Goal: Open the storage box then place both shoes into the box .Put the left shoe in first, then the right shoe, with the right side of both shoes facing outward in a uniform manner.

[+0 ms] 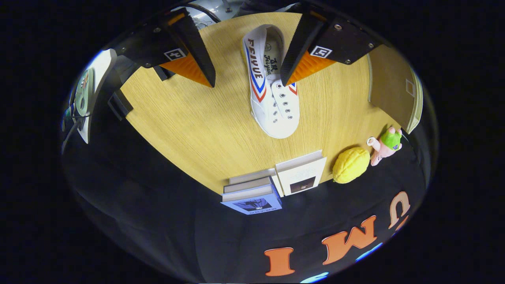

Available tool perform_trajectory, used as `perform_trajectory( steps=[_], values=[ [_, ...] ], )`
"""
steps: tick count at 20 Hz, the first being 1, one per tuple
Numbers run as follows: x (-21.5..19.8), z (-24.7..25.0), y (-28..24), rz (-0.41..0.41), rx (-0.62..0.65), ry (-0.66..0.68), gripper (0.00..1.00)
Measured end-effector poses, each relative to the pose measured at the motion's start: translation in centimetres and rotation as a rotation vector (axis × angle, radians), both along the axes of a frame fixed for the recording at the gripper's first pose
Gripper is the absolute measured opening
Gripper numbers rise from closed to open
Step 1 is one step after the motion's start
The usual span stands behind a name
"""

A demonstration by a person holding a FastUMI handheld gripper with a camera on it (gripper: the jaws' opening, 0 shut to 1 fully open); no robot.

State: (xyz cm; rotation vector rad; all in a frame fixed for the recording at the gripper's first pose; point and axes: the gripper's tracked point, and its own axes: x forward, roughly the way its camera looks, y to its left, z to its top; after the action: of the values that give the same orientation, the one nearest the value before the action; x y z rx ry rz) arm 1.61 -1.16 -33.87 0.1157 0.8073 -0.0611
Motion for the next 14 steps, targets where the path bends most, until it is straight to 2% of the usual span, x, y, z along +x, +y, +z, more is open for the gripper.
perform_trajectory(
  steps=[2,5,6,8,9,10,11,14],
  values=[
    [0.0,-1.2,0.5,-0.002,0.035,0.022,0.92],
    [0.3,-2.3,0.7,0.004,0.035,0.042,0.77],
    [0.4,-2.5,0.8,-0.001,0.039,0.046,0.75],
    [0.5,-3.1,1.0,-0.004,0.046,0.063,0.63],
    [0.5,-3.1,1.4,-0.003,0.062,0.064,0.51],
    [0.6,-3.2,1.4,-0.012,0.057,0.066,0.45],
    [0.6,-3.2,1.3,-0.010,0.043,0.069,0.31],
    [0.9,-2.8,1.1,-0.001,-0.001,0.045,0.10]
  ],
)
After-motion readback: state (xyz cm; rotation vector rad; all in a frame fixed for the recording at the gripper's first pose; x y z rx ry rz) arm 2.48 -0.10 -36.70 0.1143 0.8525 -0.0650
